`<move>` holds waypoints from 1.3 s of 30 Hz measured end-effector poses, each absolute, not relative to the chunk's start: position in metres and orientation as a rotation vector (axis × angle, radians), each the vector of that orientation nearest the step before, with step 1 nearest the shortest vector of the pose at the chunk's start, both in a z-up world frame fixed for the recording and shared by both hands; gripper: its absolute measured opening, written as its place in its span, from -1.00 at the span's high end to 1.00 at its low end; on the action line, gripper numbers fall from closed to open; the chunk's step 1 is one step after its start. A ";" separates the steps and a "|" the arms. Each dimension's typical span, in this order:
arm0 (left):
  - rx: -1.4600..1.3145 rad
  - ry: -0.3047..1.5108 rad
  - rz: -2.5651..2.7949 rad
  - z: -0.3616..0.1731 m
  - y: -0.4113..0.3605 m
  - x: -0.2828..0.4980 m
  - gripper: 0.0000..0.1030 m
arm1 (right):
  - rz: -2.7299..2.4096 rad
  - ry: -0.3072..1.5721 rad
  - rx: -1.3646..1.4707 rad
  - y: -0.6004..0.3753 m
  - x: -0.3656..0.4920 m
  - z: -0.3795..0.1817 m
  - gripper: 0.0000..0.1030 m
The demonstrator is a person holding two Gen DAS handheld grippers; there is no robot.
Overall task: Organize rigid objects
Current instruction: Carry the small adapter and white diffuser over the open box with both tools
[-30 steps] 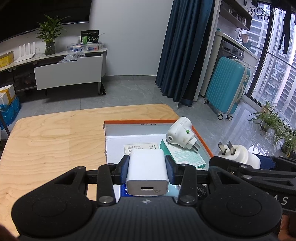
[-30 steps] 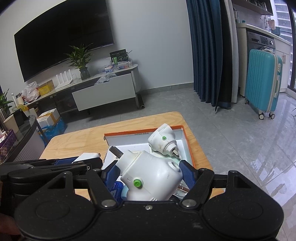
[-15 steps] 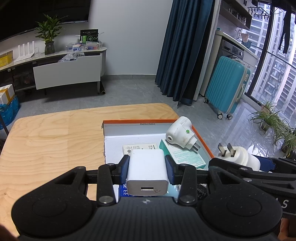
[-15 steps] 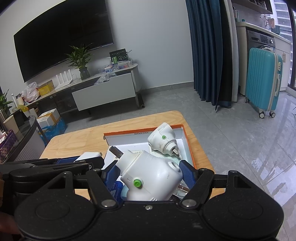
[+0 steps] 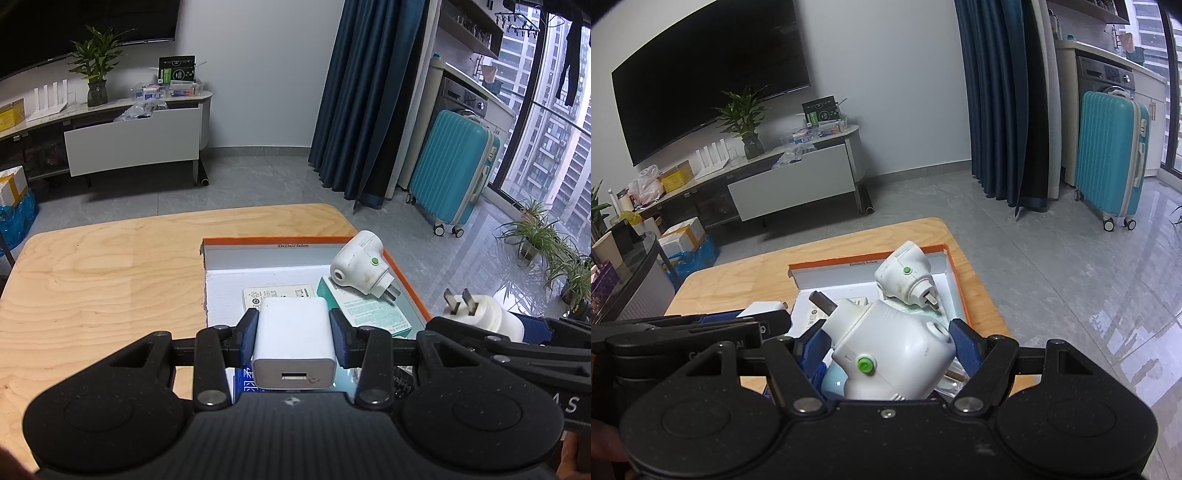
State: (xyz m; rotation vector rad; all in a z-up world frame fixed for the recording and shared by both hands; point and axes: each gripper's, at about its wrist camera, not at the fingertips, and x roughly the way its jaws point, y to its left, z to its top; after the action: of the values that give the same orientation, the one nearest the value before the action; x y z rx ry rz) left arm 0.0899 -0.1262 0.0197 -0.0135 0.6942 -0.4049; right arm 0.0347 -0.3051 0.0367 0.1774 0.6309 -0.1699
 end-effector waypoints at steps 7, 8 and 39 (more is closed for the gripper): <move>-0.016 0.696 -0.407 0.018 -0.127 0.092 0.20 | -0.190 0.628 0.182 -0.312 0.031 0.035 -0.63; -0.016 0.696 -0.406 0.018 -0.127 0.092 0.20 | -0.193 0.628 0.183 -0.313 0.030 0.036 -0.63; -0.012 0.707 -0.412 0.014 -0.133 0.099 0.20 | -0.132 0.694 0.176 -0.306 0.033 0.025 -0.63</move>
State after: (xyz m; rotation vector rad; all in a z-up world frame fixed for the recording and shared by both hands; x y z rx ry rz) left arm 0.0987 -0.1334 0.0144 -0.0119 0.7074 -0.4115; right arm 0.0334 -0.3060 0.0250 0.1763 0.6935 -0.1320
